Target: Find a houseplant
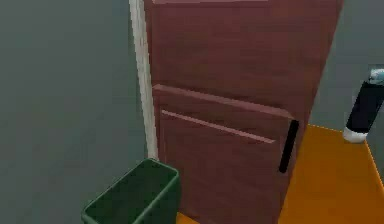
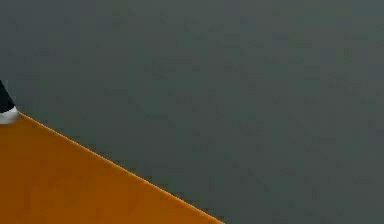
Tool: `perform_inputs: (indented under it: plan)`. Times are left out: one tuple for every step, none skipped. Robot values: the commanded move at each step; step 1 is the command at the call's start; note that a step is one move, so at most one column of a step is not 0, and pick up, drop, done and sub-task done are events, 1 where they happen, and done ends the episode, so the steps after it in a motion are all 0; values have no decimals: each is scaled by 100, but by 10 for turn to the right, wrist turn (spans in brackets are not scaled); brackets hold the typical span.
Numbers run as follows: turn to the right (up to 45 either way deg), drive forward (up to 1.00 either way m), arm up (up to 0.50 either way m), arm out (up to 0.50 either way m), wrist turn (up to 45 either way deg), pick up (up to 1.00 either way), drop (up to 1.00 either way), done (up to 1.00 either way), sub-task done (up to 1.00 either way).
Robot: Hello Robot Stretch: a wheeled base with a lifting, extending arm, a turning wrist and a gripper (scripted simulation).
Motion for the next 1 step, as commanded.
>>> perform_inputs:
  plan:
    - [450, 0, 0, 0, 0, 0, 0, 0, 0]
